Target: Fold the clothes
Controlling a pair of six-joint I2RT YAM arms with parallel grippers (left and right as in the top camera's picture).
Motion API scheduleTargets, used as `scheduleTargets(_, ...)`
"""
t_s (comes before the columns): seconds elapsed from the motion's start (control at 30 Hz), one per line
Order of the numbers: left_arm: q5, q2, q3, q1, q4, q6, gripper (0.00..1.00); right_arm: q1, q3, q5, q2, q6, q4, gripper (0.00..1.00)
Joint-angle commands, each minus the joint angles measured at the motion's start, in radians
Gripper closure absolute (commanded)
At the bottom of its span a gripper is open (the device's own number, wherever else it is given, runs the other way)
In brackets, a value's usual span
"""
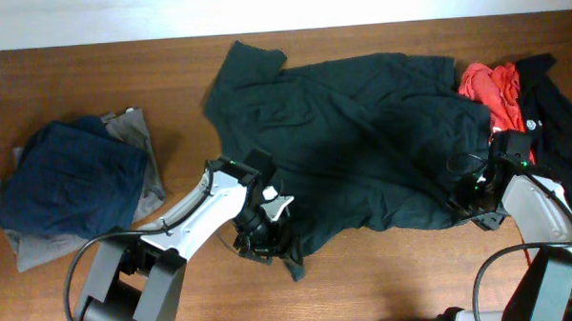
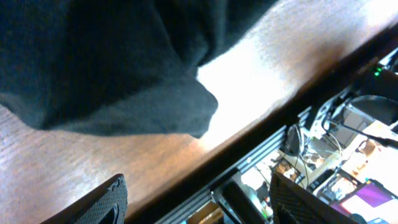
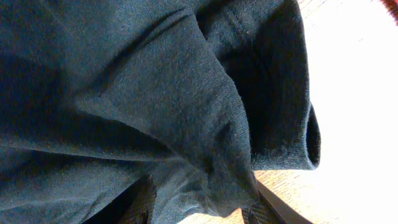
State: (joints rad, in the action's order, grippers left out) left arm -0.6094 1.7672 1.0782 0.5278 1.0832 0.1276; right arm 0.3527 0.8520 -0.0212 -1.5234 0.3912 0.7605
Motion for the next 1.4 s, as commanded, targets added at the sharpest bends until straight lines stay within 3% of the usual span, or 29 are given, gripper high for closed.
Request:
scheduleTargets(0.0,0.032,-0.016,-0.019,0.003,-0.028,0.011,0.28,0.002,0.014,-0.006,-0.005,0.002,0.004,0.51)
scheduleTargets(0.17,0.084,-0.015,-0.044,0.003,-0.055,0.018,0.28,0.002,0.014,-0.013,-0.005,0.002,0.003,0.51)
scheduleTargets(0.43,0.084,0.019,-0.095,0.005,-0.134,0.037,0.37,0.002,0.014,-0.021,-0.005,0.002,0.003,0.51)
scheduleTargets(0.5,0.083,0.045,-0.095,0.009,-0.154,0.037,0.45,0.002,0.014,-0.021,-0.005,0.002,0.003,0.51)
scheduleTargets(0.67,0.083,0.067,-0.092,0.006,-0.167,0.048,0.87,0.002,0.014,-0.021,-0.005,0.002,0.003,0.51)
scheduleTargets(0.7,0.083,0.067,-0.090,0.006,-0.165,0.048,1.00,0.002,0.014,-0.021,-0.005,0.002,0.003,0.51)
scheduleTargets(0.83,0.101,0.058,-0.083,-0.024,-0.128,0.048,1.00,0.002,0.014,-0.021,-0.005,-0.006,0.007,0.51)
scheduleTargets(0.93,0.197,0.032,-0.082,-0.087,-0.082,0.047,1.00,0.002,0.014,-0.021,-0.005,-0.037,0.010,0.51)
scheduleTargets(1.0,0.229,0.011,-0.082,-0.139,-0.064,0.041,1.00,0.002,0.014,-0.021,-0.005,-0.043,0.011,0.50)
scheduleTargets(1.07,0.137,-0.006,-0.082,-0.174,-0.067,-0.010,0.98,0.002,0.014,-0.021,-0.005,-0.043,0.011,0.50)
scheduleTargets(1.13,0.046,-0.012,-0.082,-0.173,-0.076,-0.045,0.80,0.002,0.014,-0.021,-0.005,-0.042,0.010,0.50)
scheduleTargets(1.17,0.030,-0.012,-0.082,-0.164,-0.080,-0.053,0.65,0.002,0.014,-0.021,-0.005,-0.042,0.010,0.50)
scheduleTargets(1.23,0.050,-0.011,-0.082,-0.129,-0.089,-0.055,0.46,0.002,0.014,-0.021,-0.005,-0.042,0.010,0.50)
scheduleTargets(1.3,0.064,-0.011,-0.082,-0.087,-0.103,-0.067,0.34,0.002,0.014,-0.021,-0.005,-0.042,0.011,0.50)
scheduleTargets(1.37,0.085,-0.011,-0.082,-0.041,-0.111,-0.076,0.29,0.002,0.014,-0.021,-0.005,-0.042,0.011,0.50)
